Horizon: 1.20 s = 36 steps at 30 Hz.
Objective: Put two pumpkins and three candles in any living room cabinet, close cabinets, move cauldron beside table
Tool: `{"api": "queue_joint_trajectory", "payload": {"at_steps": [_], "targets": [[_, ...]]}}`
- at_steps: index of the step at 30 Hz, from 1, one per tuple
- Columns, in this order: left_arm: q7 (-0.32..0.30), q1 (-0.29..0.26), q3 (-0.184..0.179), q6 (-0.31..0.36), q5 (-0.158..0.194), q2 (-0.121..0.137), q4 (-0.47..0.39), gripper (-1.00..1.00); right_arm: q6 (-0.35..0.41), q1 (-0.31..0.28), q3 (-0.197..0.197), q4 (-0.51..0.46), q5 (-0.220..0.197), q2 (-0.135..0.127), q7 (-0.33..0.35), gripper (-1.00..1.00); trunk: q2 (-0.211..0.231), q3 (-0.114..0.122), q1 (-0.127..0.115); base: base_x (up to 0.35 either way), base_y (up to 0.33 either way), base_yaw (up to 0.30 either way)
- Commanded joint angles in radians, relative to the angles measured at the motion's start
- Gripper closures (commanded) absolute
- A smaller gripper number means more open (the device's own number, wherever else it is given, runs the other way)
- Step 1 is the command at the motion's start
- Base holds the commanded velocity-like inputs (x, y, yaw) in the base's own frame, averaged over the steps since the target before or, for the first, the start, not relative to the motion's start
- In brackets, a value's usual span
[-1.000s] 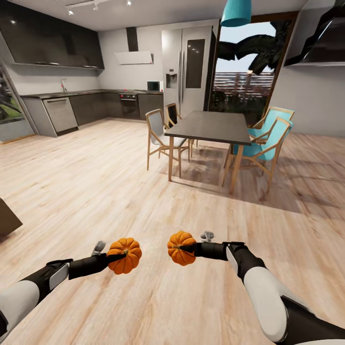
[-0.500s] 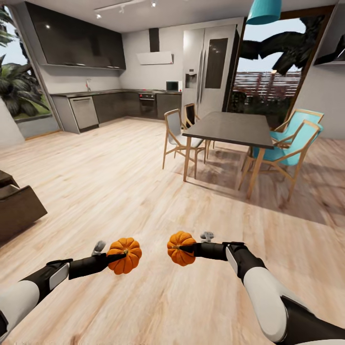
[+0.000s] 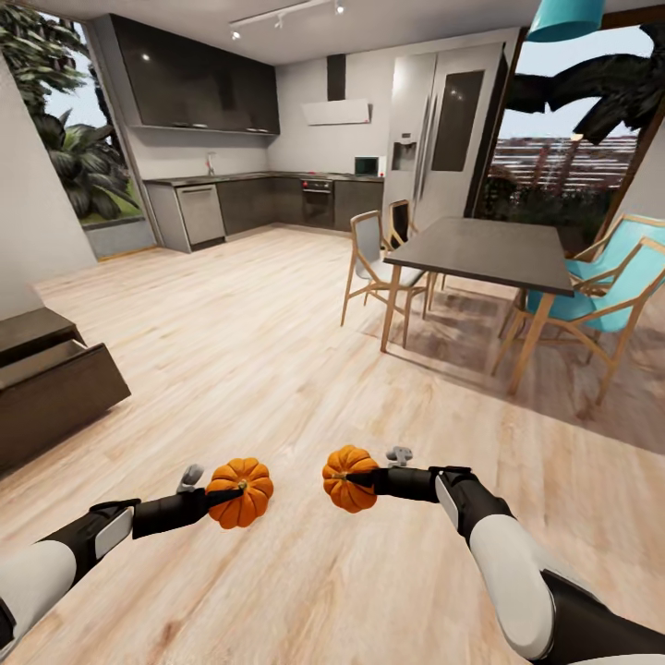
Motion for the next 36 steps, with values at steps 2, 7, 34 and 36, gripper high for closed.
{"api": "queue_joint_trajectory", "payload": {"at_steps": [2,7,34,36], "targets": [[0.000,0.000,0.001,0.000,0.000,0.000,0.000,1.00,0.000,0.000,0.000,-0.001,-0.001,0.000,-0.002,1.00,0.000,0.000,0.000,0.000,0.000,0.218],[0.000,0.000,0.001,0.000,0.001,0.000,0.000,1.00,0.000,0.000,-0.001,0.000,-0.001,0.000,-0.002,1.00,0.000,0.000,0.000,0.000,0.000,0.218],[0.001,0.000,0.001,0.002,0.002,-0.004,0.000,1.00,-0.001,0.000,0.000,0.000,0.000,0.000,0.000,1.00,0.000,0.000,0.000,0.000,0.000,0.218],[0.001,0.000,0.001,0.002,0.002,-0.003,0.000,1.00,-0.001,0.000,0.000,0.000,0.000,0.001,0.000,1.00,0.000,0.000,0.000,0.000,0.000,0.217]]}}
